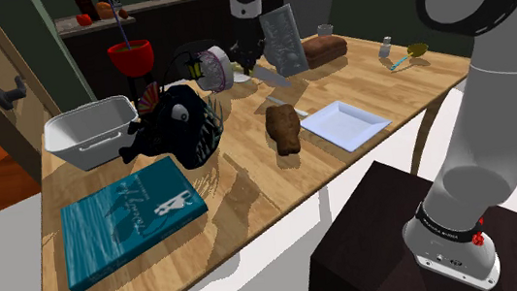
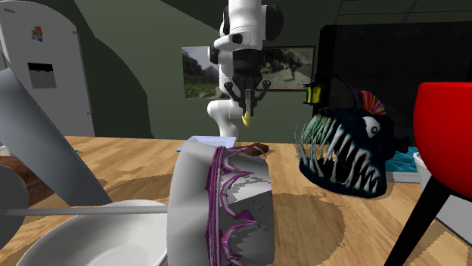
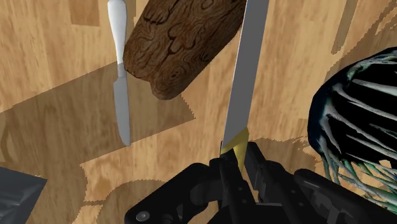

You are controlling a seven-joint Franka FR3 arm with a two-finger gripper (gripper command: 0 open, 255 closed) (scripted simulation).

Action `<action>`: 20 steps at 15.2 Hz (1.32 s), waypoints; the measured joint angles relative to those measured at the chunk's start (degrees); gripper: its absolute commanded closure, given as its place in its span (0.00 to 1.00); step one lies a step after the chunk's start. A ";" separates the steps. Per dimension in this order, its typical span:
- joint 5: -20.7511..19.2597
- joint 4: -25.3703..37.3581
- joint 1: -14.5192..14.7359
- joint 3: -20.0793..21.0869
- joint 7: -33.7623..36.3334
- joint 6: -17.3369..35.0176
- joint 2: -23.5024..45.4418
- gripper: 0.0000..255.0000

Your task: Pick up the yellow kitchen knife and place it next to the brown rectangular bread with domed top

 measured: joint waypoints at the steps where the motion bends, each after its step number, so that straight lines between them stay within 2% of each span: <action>1: 0.28 -1.24 -0.85 -0.55 -1.41 0.08 -1.12 1.00; 12: 2.22 -5.77 -8.81 -6.61 -15.73 0.43 -4.69 1.00; 18: 3.12 -5.50 -13.06 -10.02 -23.47 -0.28 -4.63 1.00; 20: 3.64 -3.35 -14.73 -11.31 -26.42 -1.18 -3.14 1.00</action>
